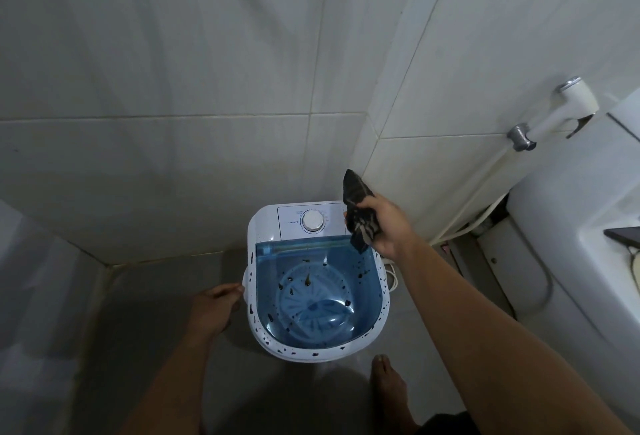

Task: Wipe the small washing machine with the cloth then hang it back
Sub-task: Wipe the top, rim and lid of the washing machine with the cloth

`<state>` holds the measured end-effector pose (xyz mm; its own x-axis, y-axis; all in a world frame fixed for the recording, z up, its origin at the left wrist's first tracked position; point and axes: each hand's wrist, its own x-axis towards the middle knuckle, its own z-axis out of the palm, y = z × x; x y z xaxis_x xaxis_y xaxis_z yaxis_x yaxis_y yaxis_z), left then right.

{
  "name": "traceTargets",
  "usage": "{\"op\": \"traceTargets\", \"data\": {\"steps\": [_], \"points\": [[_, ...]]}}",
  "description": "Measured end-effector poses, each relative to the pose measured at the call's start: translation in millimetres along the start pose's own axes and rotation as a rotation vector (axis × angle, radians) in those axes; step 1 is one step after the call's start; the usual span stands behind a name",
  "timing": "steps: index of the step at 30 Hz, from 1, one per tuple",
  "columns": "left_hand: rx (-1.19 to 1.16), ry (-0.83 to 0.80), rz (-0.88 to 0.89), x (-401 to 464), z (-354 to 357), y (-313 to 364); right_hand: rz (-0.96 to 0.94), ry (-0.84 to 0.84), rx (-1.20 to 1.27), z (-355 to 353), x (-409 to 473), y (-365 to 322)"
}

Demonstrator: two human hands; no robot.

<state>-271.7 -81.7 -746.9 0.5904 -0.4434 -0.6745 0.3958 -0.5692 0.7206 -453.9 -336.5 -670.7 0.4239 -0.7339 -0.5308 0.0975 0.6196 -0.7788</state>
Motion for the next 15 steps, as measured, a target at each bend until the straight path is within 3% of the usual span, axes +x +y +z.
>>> {"op": "traceTargets", "data": {"steps": [4, 9, 11, 15], "points": [[0.004, 0.000, -0.001, 2, -1, -1, -0.423, 0.208, -0.716, 4, 12, 17], [0.004, -0.009, -0.006, 4, -1, -2, -0.703, 0.057, -1.621, -1, 16, 53], [-0.001, -0.010, -0.011, 4, 0, -1, -0.717, 0.055, -1.719, -8, 17, 53], [-0.005, -0.001, -0.015, 4, 1, 0, -0.569, 0.295, -1.486, -12, 23, 36]]}}
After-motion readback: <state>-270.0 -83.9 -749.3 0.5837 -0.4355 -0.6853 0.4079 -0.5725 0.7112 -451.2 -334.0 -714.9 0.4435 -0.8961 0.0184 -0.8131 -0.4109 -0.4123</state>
